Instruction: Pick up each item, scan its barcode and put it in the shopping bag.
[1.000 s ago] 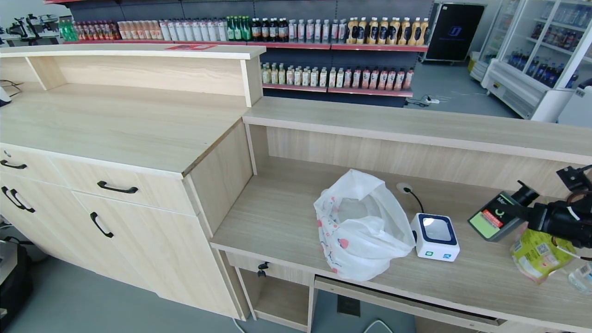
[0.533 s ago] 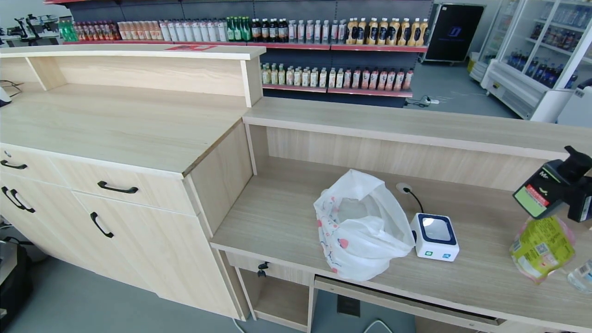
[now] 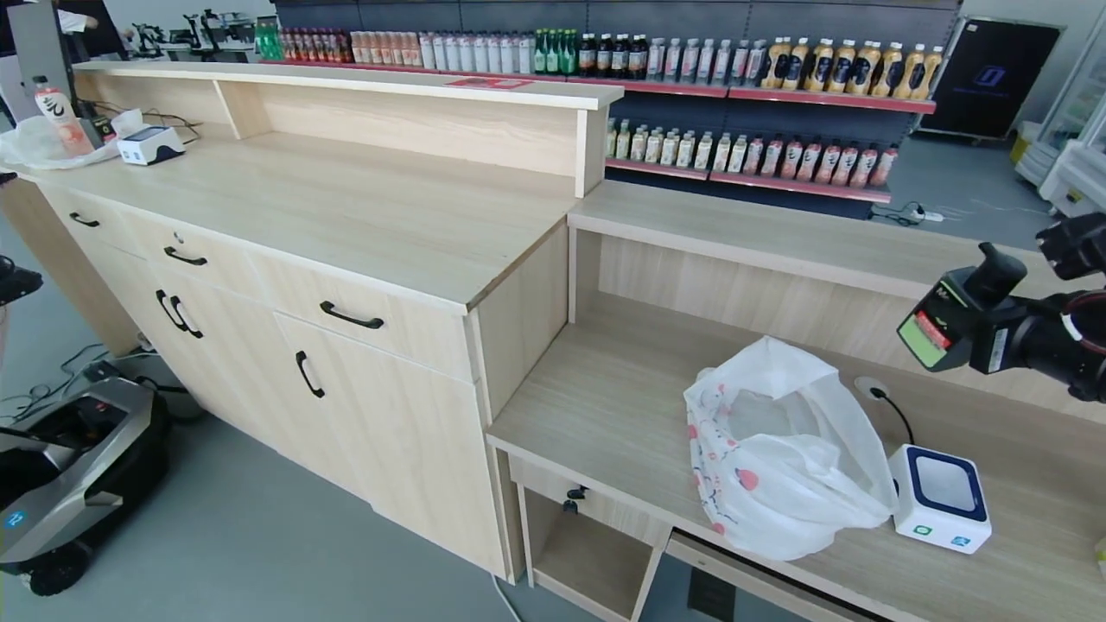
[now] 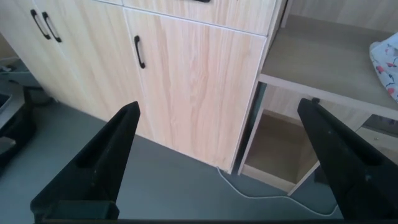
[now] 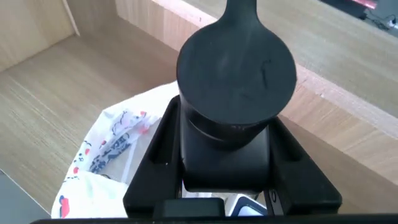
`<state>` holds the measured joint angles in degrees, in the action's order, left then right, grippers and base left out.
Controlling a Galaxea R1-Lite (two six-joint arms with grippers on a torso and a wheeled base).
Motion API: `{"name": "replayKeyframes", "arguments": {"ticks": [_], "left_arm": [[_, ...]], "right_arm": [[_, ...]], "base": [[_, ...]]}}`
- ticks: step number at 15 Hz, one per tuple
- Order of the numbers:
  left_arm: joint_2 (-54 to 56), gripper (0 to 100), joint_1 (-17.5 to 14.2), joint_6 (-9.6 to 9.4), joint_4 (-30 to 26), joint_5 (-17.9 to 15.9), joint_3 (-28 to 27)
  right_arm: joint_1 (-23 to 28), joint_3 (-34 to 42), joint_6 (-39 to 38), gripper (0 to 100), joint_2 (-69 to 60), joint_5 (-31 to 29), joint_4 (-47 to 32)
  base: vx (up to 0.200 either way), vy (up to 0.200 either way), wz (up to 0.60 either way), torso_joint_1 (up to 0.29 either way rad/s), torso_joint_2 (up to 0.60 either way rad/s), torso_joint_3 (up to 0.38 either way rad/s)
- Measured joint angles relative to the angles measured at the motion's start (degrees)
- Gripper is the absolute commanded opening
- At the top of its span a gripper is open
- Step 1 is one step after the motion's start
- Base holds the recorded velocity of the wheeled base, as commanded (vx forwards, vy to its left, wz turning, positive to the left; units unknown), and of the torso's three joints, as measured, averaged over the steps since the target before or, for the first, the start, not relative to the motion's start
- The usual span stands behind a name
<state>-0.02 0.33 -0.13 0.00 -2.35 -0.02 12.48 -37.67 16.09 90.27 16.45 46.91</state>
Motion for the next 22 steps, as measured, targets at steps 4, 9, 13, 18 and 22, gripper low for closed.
{"name": "replayKeyframes", "arguments": {"ticks": [4, 9, 13, 18, 22], "left_arm": [[0.0, 100, 0.0, 0.00, 0.0, 0.0, 0.0], [0.0, 100, 0.0, -0.02, 0.0, 0.0, 0.0], [0.0, 100, 0.0, 0.00, 0.0, 0.0, 0.0], [0.0, 100, 0.0, -0.02, 0.0, 0.0, 0.0], [0.0, 100, 0.0, -0.05, 0.0, 0.0, 0.0]], "right_arm": [[-1.4, 1.5, 1.0, 0, 9.5, -0.3, 2.6], [-1.6, 2.8, 0.9, 0, 15.8, -0.3, 3.0], [-1.4, 2.1, 0.8, 0, 20.7, -0.3, 7.0], [-1.4, -0.4, 0.7, 0, 27.1, -0.2, 10.6], [-1.6, -4.5, 0.5, 0, 31.3, 0.5, 10.9]], "base": [[0.000, 0.000, 0.00, 0.000, 0.00, 0.000], [0.000, 0.000, 0.00, 0.000, 0.00, 0.000], [0.000, 0.000, 0.00, 0.000, 0.00, 0.000], [0.000, 0.000, 0.00, 0.000, 0.00, 0.000], [0.000, 0.000, 0.00, 0.000, 0.00, 0.000]]}}
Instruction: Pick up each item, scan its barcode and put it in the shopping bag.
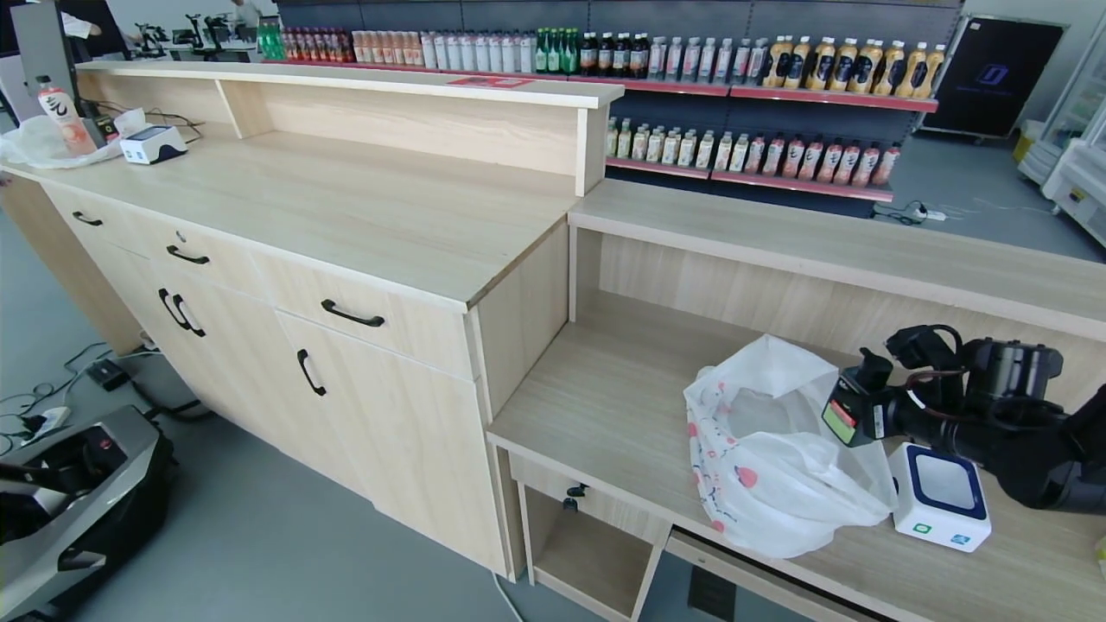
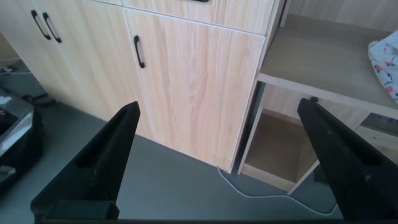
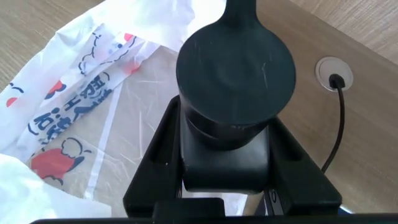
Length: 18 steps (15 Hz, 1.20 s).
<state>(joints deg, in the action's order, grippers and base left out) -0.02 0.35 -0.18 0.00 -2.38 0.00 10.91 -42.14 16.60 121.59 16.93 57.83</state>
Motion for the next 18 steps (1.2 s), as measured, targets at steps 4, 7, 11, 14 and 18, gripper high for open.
{"name": "replayKeyframes", "arguments": {"ticks": [4, 7, 11, 14, 18], "left_arm": [[0.0, 100, 0.0, 0.02, 0.0, 0.0, 0.0], [0.0, 100, 0.0, 0.02, 0.0, 0.0, 0.0], [0.0, 100, 0.0, 0.02, 0.0, 0.0, 0.0], [0.0, 100, 0.0, 0.05, 0.0, 0.0, 0.0], [0.0, 100, 0.0, 0.02, 0.0, 0.0, 0.0]], "right_arm": [[-0.5, -3.4, -0.1, 0, 3.6, 0.4, 0.0], [-1.0, -5.4, -0.2, 0, 5.8, 0.4, 0.7], [-1.8, -6.0, -0.6, 0, 7.9, 0.5, 3.9], [-2.0, -5.9, -0.8, 0, 10.0, 0.5, 6.4], [-1.8, -6.2, -0.7, 0, 12.2, 0.5, 7.9]], "base": [[0.000, 0.000, 0.00, 0.000, 0.00, 0.000], [0.000, 0.000, 0.00, 0.000, 0.00, 0.000], [0.000, 0.000, 0.00, 0.000, 0.00, 0.000], [0.000, 0.000, 0.00, 0.000, 0.00, 0.000], [0.000, 0.000, 0.00, 0.000, 0.00, 0.000]]}}
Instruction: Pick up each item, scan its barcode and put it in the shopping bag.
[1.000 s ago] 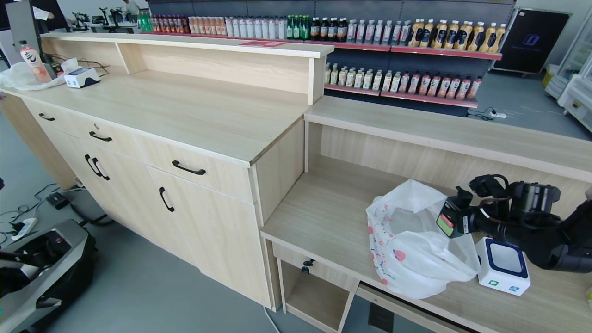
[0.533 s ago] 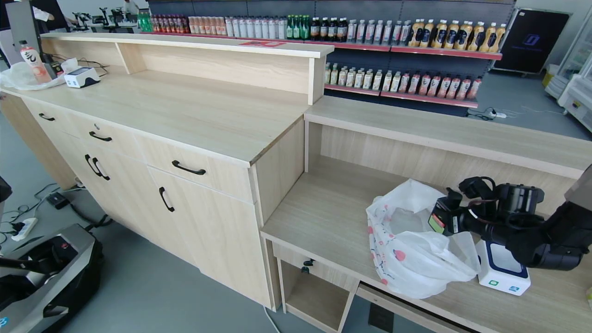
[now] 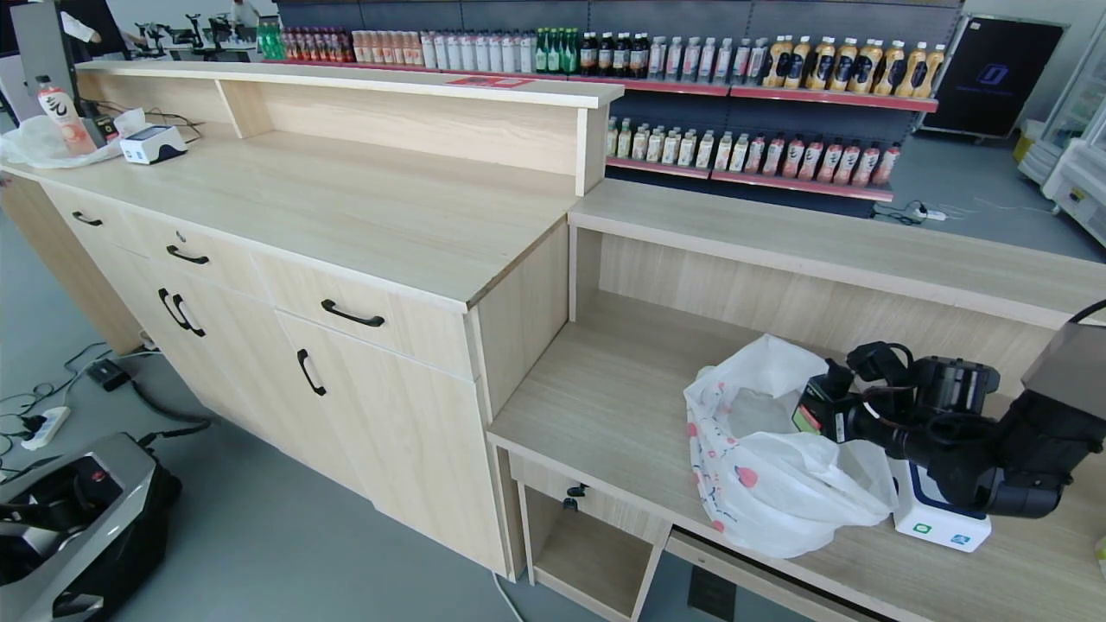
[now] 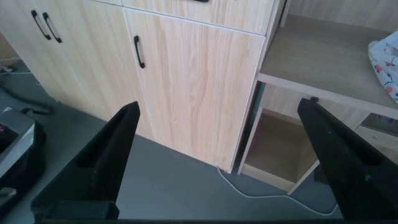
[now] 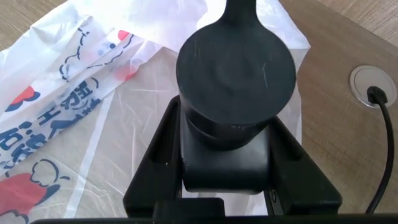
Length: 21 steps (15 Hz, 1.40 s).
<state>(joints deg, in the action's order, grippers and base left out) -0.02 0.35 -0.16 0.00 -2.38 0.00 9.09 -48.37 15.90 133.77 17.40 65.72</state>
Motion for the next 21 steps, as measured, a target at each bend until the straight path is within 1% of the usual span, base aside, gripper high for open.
{"name": "replayKeyframes", "arguments": {"ticks": [10, 11, 14, 18, 19, 21], "left_arm": [[0.0, 100, 0.0, 0.00, 0.0, 0.0, 0.0], [0.0, 100, 0.0, 0.00, 0.0, 0.0, 0.0], [0.0, 100, 0.0, 0.00, 0.0, 0.0, 0.0], [0.0, 100, 0.0, 0.00, 0.0, 0.0, 0.0], [0.0, 100, 0.0, 0.00, 0.0, 0.0, 0.0], [0.0, 100, 0.0, 0.00, 0.0, 0.0, 0.0]], "right_arm": [[0.4, 1.4, 0.4, 0, 1.2, 0.0, 0.9], [0.6, 1.5, 0.5, 100, 1.3, 0.0, 0.9], [1.0, 2.1, 0.5, 100, 1.4, 0.0, 0.9], [1.5, 5.0, 0.2, 100, -0.2, 0.0, 2.0], [1.3, 5.2, 0.1, 100, -1.4, 0.4, 1.7], [1.0, 5.7, 0.1, 100, -6.0, 3.4, -0.3]], "base": [[0.000, 0.000, 0.00, 0.000, 0.00, 0.000], [0.000, 0.000, 0.00, 0.000, 0.00, 0.000], [0.000, 0.000, 0.00, 0.000, 0.00, 0.000], [0.000, 0.000, 0.00, 0.000, 0.00, 0.000], [0.000, 0.000, 0.00, 0.000, 0.00, 0.000], [0.000, 0.000, 0.00, 0.000, 0.00, 0.000]]}}
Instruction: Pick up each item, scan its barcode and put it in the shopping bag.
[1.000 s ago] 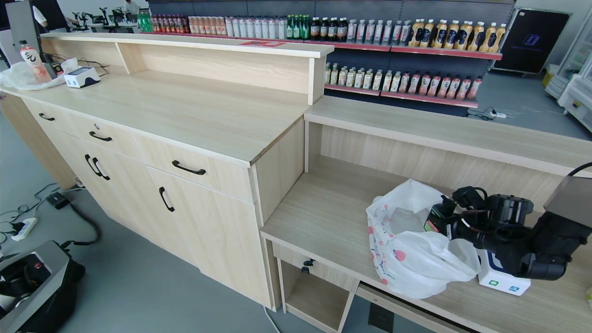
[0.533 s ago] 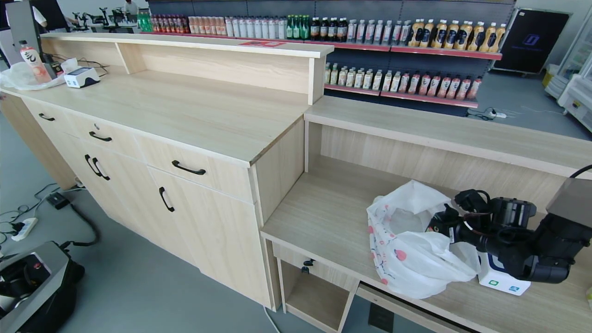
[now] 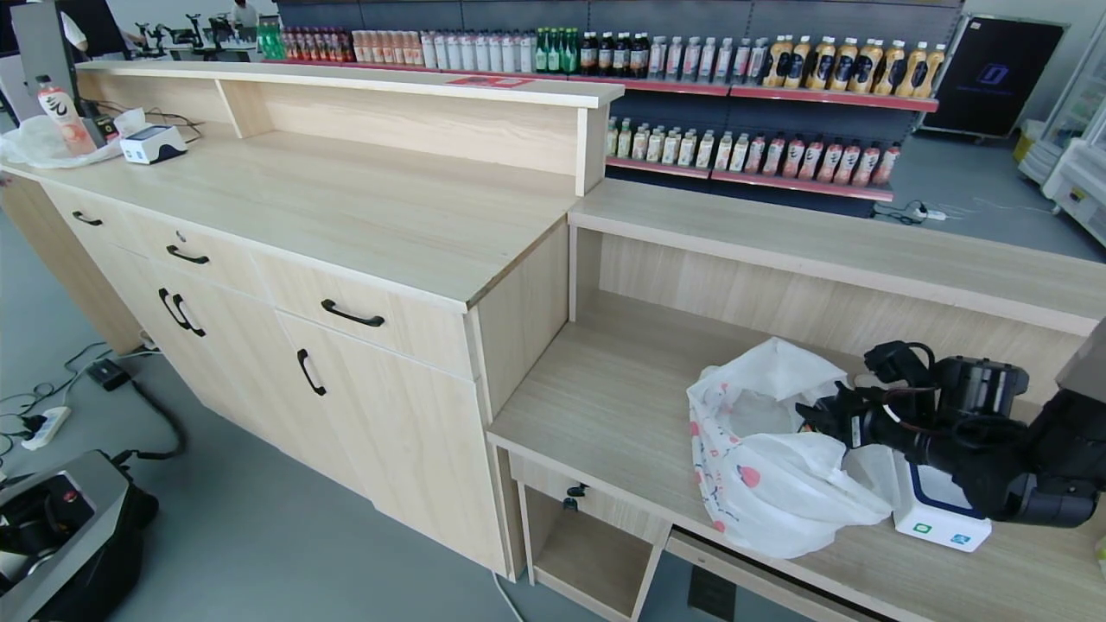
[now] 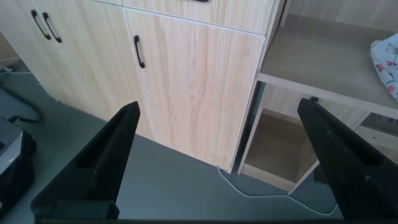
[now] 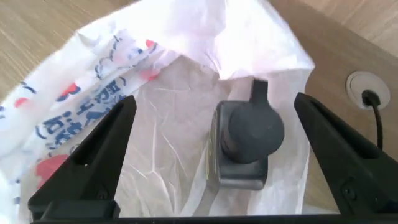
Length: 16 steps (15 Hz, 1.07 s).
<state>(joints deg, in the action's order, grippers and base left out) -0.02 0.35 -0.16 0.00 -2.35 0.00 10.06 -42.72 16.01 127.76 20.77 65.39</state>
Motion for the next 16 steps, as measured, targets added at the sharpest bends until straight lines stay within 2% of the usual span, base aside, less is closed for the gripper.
{"name": "replayKeyframes", "arguments": {"ticks": [4, 6, 8, 10, 13, 15, 16], "left_arm": [[0.0, 100, 0.0, 0.00, 0.0, 0.0, 0.0], [0.0, 100, 0.0, 0.02, 0.0, 0.0, 0.0], [0.0, 100, 0.0, 0.00, 0.0, 0.0, 0.0], [0.0, 100, 0.0, 0.00, 0.0, 0.0, 0.0], [0.0, 100, 0.0, 0.02, 0.0, 0.0, 0.0], [0.0, 100, 0.0, 0.02, 0.0, 0.0, 0.0], [0.0, 100, 0.0, 0.00, 0.0, 0.0, 0.0]], "right_arm": [[0.6, 3.9, 1.1, 100, -17.4, 4.3, -3.0], [3.5, 8.2, 7.6, 100, -26.4, 4.5, -6.2], [7.5, 8.9, 11.8, 100, -32.6, 3.7, -11.5], [9.4, 3.7, 10.3, 100, -37.0, -0.8, -21.8], [9.9, -9.9, 4.1, 100, -40.3, -13.5, -43.7], [9.3, -19.6, -3.3, 100, -39.6, -22.4, -57.3], [9.2, -21.8, -5.1, 100, -38.6, -23.5, -58.9]], "base": [[0.000, 0.000, 0.00, 0.000, 0.00, 0.000], [0.000, 0.000, -0.60, 0.000, 0.00, 0.000], [0.000, 0.000, -0.60, -0.005, 0.00, 0.005], [0.000, 0.000, -0.60, 0.015, 0.01, 0.002], [0.000, 0.000, -0.60, 0.001, 0.00, 0.001], [0.000, 0.000, 0.00, 0.000, 0.00, 0.000], [0.000, 0.000, 0.00, 0.000, 0.00, 0.000]]}}
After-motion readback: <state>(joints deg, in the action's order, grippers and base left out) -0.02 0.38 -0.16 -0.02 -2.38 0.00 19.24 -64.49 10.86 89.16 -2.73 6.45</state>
